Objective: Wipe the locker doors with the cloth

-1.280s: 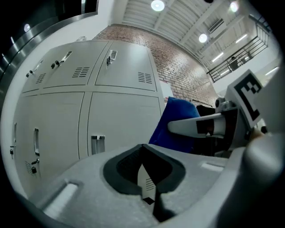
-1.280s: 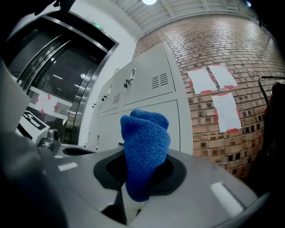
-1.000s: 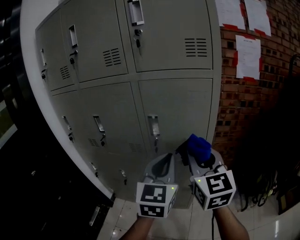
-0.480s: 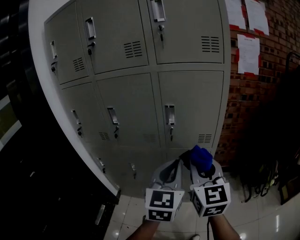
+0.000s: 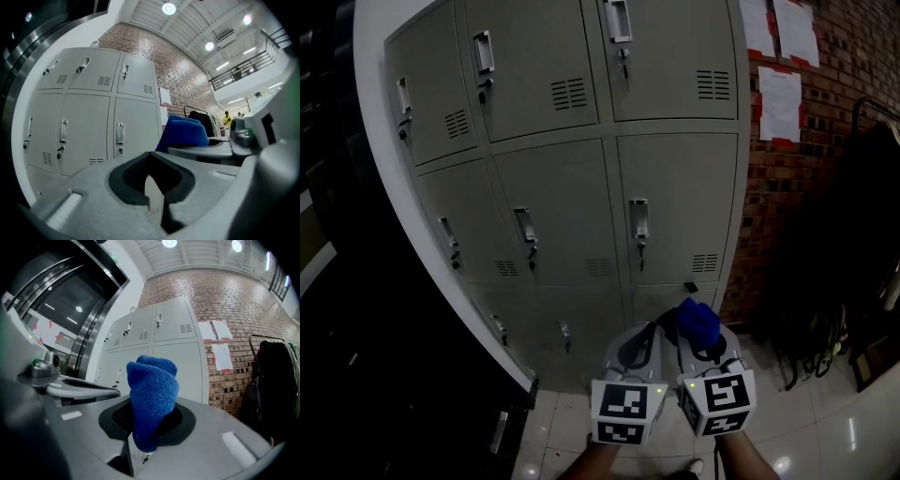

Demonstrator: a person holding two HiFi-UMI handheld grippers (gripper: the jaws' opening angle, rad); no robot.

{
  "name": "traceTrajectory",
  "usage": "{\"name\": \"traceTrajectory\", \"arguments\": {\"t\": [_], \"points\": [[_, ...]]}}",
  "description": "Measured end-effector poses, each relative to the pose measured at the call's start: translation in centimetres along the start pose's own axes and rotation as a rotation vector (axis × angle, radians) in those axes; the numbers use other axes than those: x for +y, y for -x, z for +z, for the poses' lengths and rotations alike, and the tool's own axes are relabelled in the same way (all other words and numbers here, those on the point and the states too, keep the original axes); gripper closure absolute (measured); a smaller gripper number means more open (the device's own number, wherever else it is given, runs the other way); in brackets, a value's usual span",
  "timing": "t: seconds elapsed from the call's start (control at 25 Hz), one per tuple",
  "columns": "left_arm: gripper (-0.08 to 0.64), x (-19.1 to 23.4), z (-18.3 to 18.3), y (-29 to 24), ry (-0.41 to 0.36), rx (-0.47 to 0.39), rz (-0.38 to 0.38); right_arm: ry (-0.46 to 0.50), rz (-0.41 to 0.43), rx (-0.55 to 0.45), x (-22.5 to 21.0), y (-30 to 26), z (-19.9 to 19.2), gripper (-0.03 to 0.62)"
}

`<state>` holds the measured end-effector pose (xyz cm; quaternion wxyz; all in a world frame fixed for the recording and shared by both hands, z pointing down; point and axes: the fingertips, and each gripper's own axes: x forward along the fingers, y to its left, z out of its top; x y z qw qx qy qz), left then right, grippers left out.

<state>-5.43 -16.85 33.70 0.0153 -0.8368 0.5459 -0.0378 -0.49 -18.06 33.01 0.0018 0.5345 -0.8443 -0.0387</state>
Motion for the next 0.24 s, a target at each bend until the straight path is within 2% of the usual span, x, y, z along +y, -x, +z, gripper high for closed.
{"name": "traceTrajectory", "arguments": {"t": [0.24], "points": [[0.560,0.1,-0.4,1.3,0.005,-0.002,-0.013,0.006,-0.003,0.004,1.5,0.7,-0.2,0.511]]}}
